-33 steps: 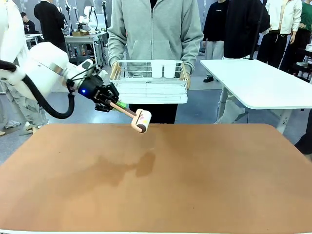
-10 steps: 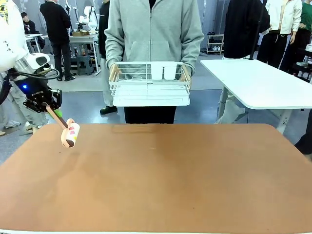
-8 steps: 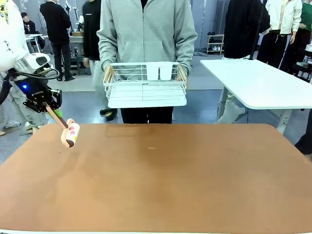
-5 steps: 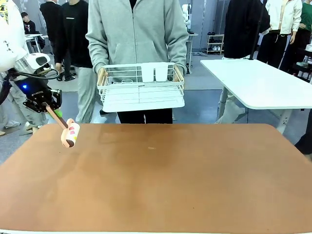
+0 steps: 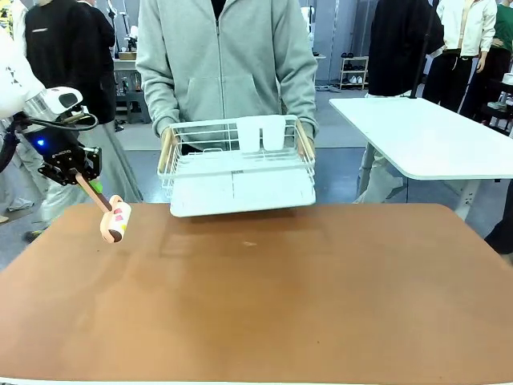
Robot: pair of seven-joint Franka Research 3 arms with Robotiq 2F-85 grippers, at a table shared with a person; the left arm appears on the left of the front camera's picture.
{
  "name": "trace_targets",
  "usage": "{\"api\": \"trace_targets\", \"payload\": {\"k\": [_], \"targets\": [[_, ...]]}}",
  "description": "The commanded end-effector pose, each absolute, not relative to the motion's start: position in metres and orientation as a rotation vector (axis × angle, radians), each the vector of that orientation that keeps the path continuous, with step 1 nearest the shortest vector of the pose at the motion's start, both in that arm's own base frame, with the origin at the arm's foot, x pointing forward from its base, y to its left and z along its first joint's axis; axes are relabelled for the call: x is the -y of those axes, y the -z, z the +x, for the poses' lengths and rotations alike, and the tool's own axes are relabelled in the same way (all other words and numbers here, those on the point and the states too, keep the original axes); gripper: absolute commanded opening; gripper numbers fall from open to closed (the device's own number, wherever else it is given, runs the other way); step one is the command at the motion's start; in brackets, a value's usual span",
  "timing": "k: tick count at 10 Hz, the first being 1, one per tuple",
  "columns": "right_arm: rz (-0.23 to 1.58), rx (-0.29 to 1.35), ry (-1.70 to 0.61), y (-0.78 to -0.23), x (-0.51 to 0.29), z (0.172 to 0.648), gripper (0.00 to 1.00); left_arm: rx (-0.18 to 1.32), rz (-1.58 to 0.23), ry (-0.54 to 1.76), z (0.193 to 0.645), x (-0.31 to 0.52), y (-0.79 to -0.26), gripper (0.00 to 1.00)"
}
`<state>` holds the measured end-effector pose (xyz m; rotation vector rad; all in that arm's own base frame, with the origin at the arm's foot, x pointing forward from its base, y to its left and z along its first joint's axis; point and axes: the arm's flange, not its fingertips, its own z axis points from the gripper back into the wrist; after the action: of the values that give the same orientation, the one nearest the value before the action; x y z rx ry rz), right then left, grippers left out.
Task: Clean the table.
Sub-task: Place the Lint Roller down when the Dish drying rack is positioned in the middle of the table.
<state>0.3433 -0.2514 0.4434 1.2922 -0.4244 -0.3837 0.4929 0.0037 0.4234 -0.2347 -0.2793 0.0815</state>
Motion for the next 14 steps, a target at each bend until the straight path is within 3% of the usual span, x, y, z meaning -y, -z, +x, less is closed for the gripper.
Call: {"api": "trace_targets", "payload": {"k": [1, 14], "targets": [[1.304, 0.436, 0.375, -0.4454, 0.2490, 0.3405, 1.00, 0.285, -0.230, -0.068, 0.4927, -0.0067, -0.4242, 0.02], [1.304, 0.436, 0.375, -0.4454, 0.2490, 0.3405, 1.00, 0.285, -0.230, -0.068, 0.4927, -0.0067, -0.4242, 0.02]]}}
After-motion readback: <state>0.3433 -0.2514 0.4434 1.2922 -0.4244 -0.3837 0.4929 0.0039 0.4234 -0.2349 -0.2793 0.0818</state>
